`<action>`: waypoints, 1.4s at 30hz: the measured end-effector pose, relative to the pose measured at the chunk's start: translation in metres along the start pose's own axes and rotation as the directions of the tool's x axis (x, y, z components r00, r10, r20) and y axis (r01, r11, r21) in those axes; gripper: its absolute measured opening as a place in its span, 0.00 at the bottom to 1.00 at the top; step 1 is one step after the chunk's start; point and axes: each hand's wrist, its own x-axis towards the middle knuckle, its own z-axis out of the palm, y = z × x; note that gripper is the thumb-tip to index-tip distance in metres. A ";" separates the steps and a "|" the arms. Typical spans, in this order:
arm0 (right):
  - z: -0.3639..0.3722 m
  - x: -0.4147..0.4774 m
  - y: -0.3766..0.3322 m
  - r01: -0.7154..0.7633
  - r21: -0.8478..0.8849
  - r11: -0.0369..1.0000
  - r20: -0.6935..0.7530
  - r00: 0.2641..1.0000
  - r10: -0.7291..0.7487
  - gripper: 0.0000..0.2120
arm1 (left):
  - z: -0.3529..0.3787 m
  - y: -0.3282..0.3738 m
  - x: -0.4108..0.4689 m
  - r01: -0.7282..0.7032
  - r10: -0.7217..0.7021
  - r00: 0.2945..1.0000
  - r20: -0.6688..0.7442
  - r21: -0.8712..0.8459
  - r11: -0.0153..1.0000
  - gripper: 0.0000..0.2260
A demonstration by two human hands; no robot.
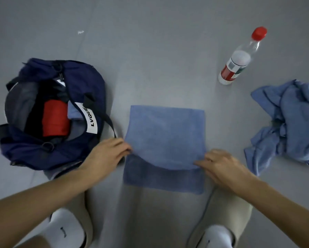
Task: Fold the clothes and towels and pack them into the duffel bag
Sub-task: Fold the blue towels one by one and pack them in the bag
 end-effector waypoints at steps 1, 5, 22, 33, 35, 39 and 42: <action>0.012 -0.007 -0.006 0.012 0.016 1.000 0.054 0.998 -0.013 0.19 | 0.008 0.000 -0.008 0.004 -0.004 1.000 0.027 0.002 1.000 0.10; 0.056 -0.022 -0.018 -0.016 0.017 1.000 0.224 0.975 0.012 0.21 | 0.037 -0.002 -0.036 -0.035 0.032 0.998 0.053 0.043 0.998 0.10; 0.083 0.072 0.008 -0.274 0.144 0.951 0.020 0.962 0.274 0.29 | 0.107 0.003 0.062 0.052 -0.055 0.997 0.062 0.049 0.997 0.23; 0.083 0.131 0.110 -0.370 -0.139 0.919 0.142 0.910 0.388 0.42 | 0.129 -0.025 0.174 0.261 -0.293 0.944 0.151 0.200 0.944 0.33; 0.081 0.134 0.113 -0.366 -0.132 0.921 0.129 0.915 0.382 0.42 | 0.121 -0.037 0.183 0.230 -0.264 0.949 0.171 0.198 0.953 0.35; 0.073 0.138 0.117 -0.400 -0.082 0.913 0.087 0.910 0.406 0.36 | 0.116 -0.052 0.187 0.189 -0.225 0.956 0.190 0.192 0.963 0.33; 0.069 0.139 0.128 -0.392 -0.131 0.911 0.116 0.906 0.407 0.35 | 0.109 -0.064 0.188 0.191 -0.224 0.957 0.186 0.180 0.965 0.31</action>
